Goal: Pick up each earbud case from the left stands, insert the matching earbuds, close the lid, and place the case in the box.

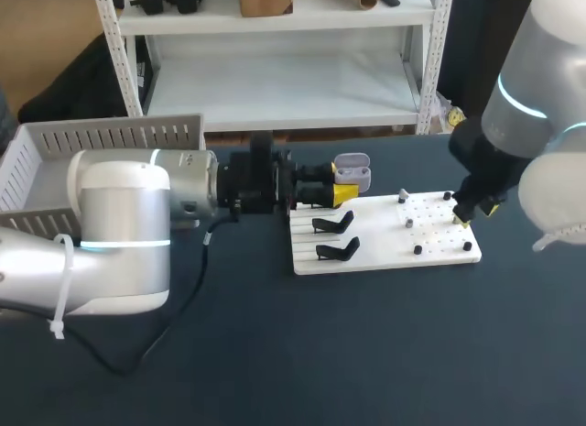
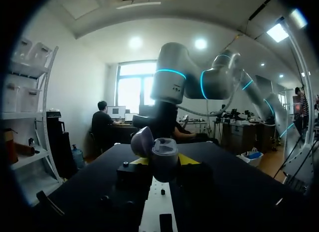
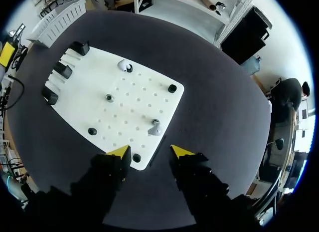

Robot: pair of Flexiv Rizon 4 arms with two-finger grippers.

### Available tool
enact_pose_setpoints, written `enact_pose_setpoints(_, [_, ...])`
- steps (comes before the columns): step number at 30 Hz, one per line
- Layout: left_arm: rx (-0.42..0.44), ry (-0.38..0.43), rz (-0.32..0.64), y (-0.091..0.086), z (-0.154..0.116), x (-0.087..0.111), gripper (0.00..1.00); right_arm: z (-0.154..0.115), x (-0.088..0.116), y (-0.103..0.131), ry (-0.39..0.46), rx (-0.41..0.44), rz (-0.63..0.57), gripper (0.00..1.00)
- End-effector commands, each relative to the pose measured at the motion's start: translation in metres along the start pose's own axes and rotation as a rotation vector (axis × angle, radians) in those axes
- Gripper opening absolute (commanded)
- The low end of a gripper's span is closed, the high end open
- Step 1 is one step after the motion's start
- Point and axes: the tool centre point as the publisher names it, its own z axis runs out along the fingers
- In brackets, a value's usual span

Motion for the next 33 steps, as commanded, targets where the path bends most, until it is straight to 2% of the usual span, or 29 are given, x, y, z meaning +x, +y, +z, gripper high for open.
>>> enact_pose_setpoints(1, [-0.003, -0.004, 0.002, 0.000, 0.000, 0.001, 0.00, 0.004, -0.005, -0.002, 0.016, -0.010, -0.004, 0.50])
enact_pose_setpoints(18, [-0.003, -0.004, 0.002, 0.000, 0.000, 0.001, 0.00, 0.028, -0.007, -0.003, 0.068, -0.037, -0.009, 0.47])
enact_pose_setpoints(33, [-0.003, -0.004, 0.002, 0.000, 0.000, 0.001, 0.00, 0.030, -0.015, -0.005, 0.062, -0.025, 0.022, 0.43])
